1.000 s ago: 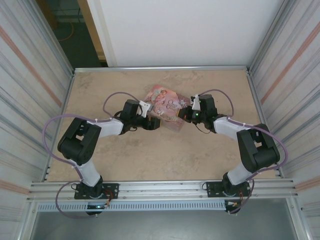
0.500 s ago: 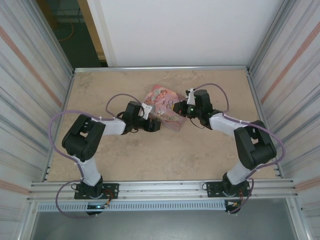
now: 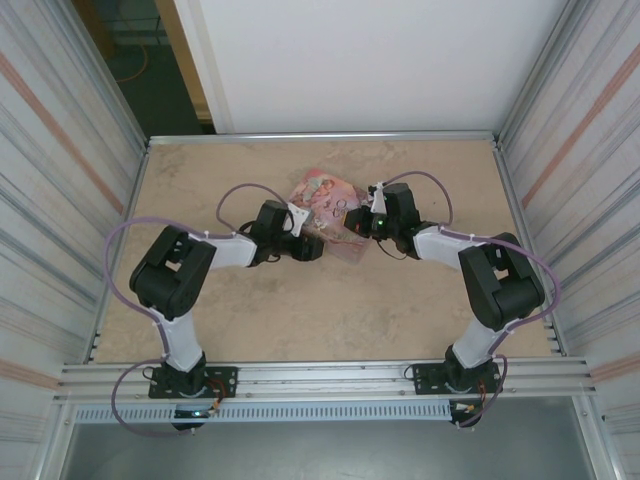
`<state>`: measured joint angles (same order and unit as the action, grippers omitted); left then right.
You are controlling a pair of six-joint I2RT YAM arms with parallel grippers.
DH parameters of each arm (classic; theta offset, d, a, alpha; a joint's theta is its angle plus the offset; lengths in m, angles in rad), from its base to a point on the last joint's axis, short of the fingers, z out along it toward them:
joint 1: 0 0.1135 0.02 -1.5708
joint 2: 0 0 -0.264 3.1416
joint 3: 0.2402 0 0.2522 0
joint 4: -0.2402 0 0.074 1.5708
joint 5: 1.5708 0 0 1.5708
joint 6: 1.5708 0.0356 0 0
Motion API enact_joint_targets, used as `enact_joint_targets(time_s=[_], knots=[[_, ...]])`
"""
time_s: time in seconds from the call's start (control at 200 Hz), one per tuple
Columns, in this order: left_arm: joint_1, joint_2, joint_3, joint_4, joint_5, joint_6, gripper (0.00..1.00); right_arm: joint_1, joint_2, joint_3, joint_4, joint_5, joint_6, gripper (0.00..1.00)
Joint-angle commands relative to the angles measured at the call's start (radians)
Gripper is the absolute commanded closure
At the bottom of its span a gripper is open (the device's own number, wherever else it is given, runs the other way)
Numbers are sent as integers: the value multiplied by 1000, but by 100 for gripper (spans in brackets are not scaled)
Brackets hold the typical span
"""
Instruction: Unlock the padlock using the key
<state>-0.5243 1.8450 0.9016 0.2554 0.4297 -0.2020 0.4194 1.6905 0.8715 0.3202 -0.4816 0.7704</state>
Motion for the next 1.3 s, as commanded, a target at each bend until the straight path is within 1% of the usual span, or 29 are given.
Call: enact_joint_targets(time_s=[0.0, 0.25, 0.411, 0.706, 0.927, 1.107, 1.298], knots=[[-8, 21, 35, -10, -17, 33, 43, 16, 23, -15, 3, 13, -14, 100], [-37, 30, 57, -42, -70, 51, 46, 21, 33, -15, 5, 8, -13, 100], [-48, 33, 69, -57, -108, 53, 49, 23, 38, -14, 11, 4, -9, 100], [-48, 42, 89, -57, -120, 38, 55, 27, 33, -14, 18, -4, -3, 100], [-49, 37, 91, -49, -130, 27, 62, 30, 18, -15, 15, -5, -3, 100], [-51, 17, 81, -42, -129, 26, 69, 30, -2, -20, 17, -5, -6, 100], [-60, -20, 68, -51, -131, 21, 72, 30, -51, -22, 8, 1, -23, 100]])
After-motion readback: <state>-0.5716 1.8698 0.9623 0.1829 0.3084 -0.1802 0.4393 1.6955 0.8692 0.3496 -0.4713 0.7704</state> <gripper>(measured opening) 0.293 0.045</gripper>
